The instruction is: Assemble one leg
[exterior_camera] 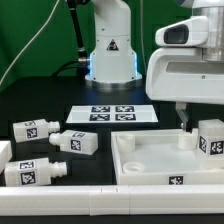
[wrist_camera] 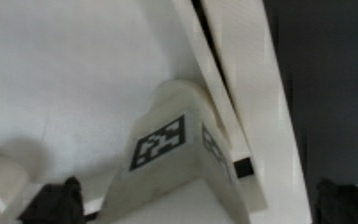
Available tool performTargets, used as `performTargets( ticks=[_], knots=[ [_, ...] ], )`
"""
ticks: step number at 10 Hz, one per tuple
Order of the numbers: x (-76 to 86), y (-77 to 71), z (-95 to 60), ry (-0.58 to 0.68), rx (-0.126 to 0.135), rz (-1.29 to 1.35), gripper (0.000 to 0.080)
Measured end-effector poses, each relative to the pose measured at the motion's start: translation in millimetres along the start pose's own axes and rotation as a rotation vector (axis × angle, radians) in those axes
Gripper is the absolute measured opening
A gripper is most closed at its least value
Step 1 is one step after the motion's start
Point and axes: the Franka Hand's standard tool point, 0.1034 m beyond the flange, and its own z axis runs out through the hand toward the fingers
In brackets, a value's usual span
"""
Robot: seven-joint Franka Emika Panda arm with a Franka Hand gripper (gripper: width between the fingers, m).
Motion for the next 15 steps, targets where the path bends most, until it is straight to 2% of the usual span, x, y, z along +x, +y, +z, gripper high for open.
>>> performTargets(
  ticks=[2,4,6,9,11,15],
  knots=[
    [0.7,1.9,0.2,0.002,-0.008,-0.155,0.0649],
    [1.5,3.9,0.3,0.001,-0.008,-0.202,0.0638],
    [1.7,3.9,0.2,0.002,-0.008,-0.198,0.0281],
    [1.8,4.0,0.2,0.002,-0.008,-0.185,0.0284],
    [0.3,3.5,0.4,0.007,-0.002,0.014,0.0284],
    [-3.2,6.1,0.5,0.023,0.030,0.471,0.0284]
  ],
)
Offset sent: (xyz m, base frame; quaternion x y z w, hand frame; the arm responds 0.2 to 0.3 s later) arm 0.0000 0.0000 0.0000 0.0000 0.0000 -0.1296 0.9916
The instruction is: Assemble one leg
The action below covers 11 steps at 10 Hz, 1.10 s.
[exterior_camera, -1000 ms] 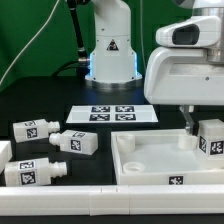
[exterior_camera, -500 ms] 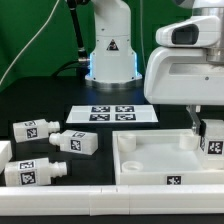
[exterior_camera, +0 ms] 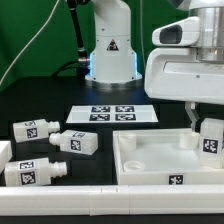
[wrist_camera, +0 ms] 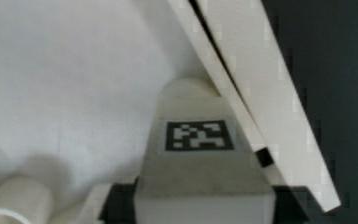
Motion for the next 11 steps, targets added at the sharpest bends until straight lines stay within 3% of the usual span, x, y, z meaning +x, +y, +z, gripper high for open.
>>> performTargets(
  ticks=[4,6,7,8,9,10,11],
  knots=[
    [-0.7,0.2,0.2,-0.030,-0.008,0.485,0.0284],
    [-0.4,0.4,0.2,-0.030,-0.008,0.501,0.0284],
    [-0.5,0.5,0.7,-0.030,-0.008,0.478,0.0379],
    [-0.3,0.8,0.7,-0.030,-0.008,0.458,0.0379],
    [0.8,1.4,0.6,-0.027,-0.009,0.365,0.0551],
    [0.9,1.2,0.5,-0.026,-0.007,0.263,0.0629],
    [0.9,0.3,0.2,-0.021,-0.006,0.149,0.0643]
  ],
)
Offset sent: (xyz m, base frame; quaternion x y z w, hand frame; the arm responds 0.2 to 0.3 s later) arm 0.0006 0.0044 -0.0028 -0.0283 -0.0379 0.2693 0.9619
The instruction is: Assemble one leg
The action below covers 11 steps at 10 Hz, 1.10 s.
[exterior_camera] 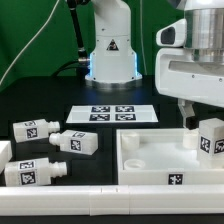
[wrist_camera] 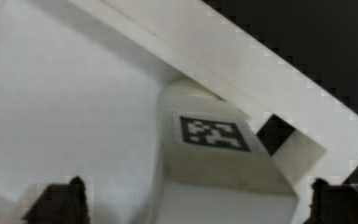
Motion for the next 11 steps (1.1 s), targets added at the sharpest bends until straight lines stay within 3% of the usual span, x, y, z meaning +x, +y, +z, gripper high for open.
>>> performTargets(
  ticks=[5,11],
  knots=[
    [0.9,-2.3,-0.7,0.010,-0.003,-0.382,0.0649],
    [5.6,0.0,0.6,0.021,-0.025,-0.800,0.0649]
  ],
)
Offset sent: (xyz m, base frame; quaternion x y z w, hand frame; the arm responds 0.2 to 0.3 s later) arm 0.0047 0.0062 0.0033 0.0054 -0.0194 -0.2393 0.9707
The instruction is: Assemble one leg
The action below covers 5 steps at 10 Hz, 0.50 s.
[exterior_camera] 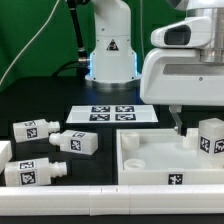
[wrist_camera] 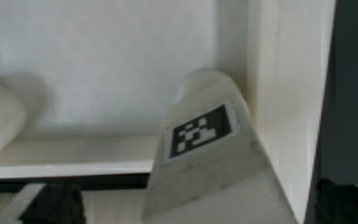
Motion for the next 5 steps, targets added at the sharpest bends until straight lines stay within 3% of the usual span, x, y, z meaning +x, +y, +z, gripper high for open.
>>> performTargets(
  ticks=[3,5],
  knots=[
    [0.2,1.2,0.1,0.000,-0.007,-0.088,0.0649],
    [0.2,1.3,0.1,0.000,-0.007,-0.088,0.0601]
  ],
)
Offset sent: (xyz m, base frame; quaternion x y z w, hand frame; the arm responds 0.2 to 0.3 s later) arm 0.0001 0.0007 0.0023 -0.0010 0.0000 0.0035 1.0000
